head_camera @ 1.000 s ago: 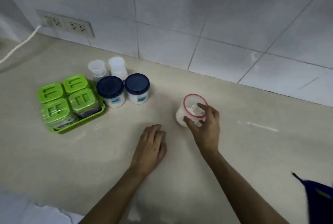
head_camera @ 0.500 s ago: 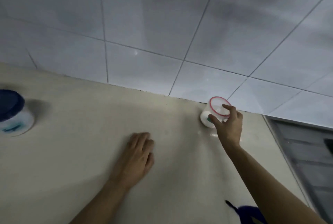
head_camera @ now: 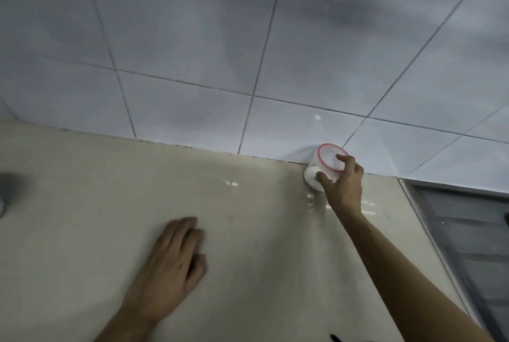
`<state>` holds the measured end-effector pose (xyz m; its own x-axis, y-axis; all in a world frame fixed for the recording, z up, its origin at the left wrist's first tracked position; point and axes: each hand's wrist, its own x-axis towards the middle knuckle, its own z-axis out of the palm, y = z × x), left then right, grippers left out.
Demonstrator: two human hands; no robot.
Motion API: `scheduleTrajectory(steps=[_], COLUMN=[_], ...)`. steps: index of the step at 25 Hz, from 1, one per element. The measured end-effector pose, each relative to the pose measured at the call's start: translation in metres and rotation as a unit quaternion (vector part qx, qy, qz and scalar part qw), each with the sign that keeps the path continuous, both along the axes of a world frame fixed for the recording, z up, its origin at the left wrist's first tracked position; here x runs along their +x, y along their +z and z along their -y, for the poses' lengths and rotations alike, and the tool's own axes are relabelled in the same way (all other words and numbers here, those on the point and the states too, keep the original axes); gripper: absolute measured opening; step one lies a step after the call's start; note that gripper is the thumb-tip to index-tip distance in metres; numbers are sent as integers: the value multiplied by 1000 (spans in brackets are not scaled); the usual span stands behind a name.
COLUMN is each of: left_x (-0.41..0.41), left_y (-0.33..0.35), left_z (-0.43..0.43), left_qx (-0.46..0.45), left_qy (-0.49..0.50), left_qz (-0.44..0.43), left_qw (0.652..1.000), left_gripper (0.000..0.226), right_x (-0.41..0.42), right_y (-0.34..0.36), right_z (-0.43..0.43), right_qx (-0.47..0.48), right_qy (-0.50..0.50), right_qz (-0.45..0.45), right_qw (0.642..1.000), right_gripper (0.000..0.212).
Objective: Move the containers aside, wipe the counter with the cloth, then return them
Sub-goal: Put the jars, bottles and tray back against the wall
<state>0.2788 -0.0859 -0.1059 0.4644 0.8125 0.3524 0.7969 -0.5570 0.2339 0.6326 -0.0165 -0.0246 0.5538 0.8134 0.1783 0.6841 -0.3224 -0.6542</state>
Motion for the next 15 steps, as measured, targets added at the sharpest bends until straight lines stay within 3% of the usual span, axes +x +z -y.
scheduleTrajectory(steps=[4, 8, 13, 15], left_x=[5, -1, -119, -184], left_y=[4, 16, 32, 51], left_z=[3, 13, 30, 26], left_qx=[-2, -32, -7, 7], left_qy=[26, 47, 17, 63], left_qz=[-8, 30, -19, -62], left_qw=[1000, 998, 1000, 996], left_gripper=[37, 30, 33, 38], right_x=[0, -53, -171, -224], right_y=[13, 33, 32, 31], right_z=[10, 39, 42, 32], right_qx=[-54, -7, -11, -25], right_qy=[13, 136, 364, 419], right_qz=[98, 266, 273, 261], right_qw=[994, 954, 890, 869], right_gripper=[73, 72, 54, 51])
